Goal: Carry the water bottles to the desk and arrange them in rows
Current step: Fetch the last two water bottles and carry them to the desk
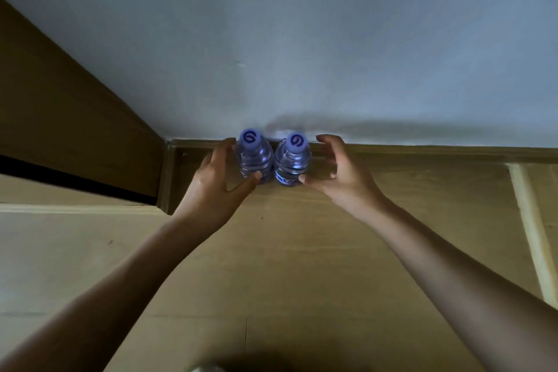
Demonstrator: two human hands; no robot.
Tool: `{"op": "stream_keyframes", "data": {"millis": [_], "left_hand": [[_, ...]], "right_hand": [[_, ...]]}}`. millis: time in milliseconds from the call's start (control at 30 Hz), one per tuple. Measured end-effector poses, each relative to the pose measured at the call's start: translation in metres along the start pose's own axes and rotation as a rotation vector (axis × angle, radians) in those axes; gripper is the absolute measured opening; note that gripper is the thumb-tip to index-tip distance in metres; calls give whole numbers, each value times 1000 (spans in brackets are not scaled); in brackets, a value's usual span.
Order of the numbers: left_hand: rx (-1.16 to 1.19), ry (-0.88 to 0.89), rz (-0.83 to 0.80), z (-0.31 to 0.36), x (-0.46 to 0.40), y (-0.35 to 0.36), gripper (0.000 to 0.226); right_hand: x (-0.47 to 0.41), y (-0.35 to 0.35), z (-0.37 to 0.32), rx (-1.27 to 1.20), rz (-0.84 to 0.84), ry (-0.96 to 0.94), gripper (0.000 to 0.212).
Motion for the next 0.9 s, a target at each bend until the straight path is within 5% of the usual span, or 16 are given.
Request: {"op": "stream_keyframes", "data": {"millis": [100, 233, 400, 700, 900], "left_hand": [[49, 35, -17, -12, -16, 9, 67], [161, 40, -3, -14, -33, 17, 75], [227, 80, -79, -15, -49, 22, 82], [276, 147, -157, -22, -55, 31, 54], [387, 25, -90, -31, -32, 28, 40]], "right_hand": [[-19, 12, 5, 30, 16, -88, 78], [-28, 15, -7, 10, 54, -212, 58], [-41, 23, -4, -34, 57, -199, 55], [-47, 37, 7, -148, 12, -178, 56], [-23, 39, 7, -223, -5, -170, 61]]}}
Point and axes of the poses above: each hand's wrist, its own x-axis away from the middle knuckle, its own y-axis out of the palm, z = x × y, the point moved 6 cm from there along -x, towards the middle knuckle, and after that the axes turned 11 degrees about x, right-handed, at the moved point
